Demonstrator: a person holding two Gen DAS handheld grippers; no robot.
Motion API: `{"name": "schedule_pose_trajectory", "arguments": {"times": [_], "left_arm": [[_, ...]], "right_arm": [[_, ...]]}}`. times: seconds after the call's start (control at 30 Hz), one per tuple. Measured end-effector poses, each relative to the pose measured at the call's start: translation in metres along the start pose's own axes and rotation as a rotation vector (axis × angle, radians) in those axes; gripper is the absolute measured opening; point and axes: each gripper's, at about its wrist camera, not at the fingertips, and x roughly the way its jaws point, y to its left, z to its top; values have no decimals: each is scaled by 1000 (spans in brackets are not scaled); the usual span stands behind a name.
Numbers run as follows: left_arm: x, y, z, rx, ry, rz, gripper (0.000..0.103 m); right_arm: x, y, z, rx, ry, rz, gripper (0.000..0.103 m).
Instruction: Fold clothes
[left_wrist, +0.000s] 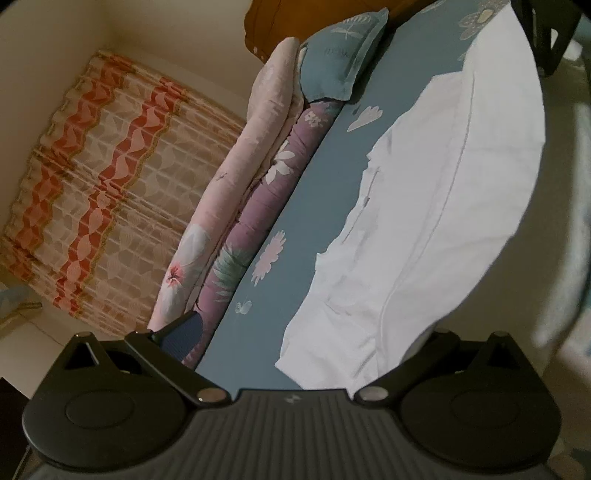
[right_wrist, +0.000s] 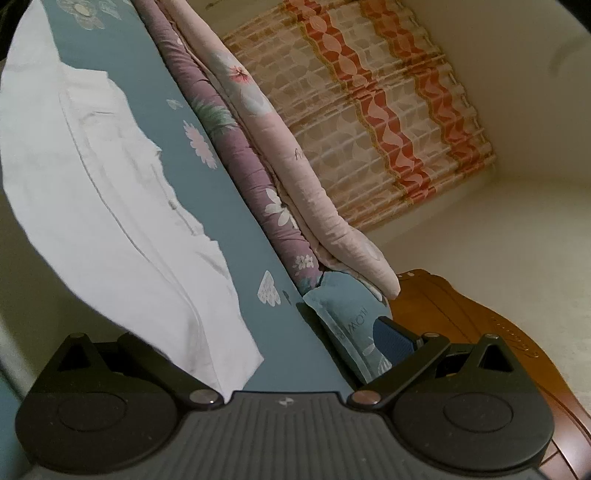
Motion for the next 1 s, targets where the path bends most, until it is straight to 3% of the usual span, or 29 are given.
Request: {"name": "schedule_pose_trajectory", "arguments": {"times": [0.6,0.87,1.0], "left_arm": [[110,17,13,-41,37,-29,103],[133,8,2,-139,120,-123,102],[121,21,-1,-165,111,-176,102]], "right_arm": [[112,7,14,42,50,37,103],[138,18,1,150,139,182,103],[128,2,-6,239,157,256,103]]}}
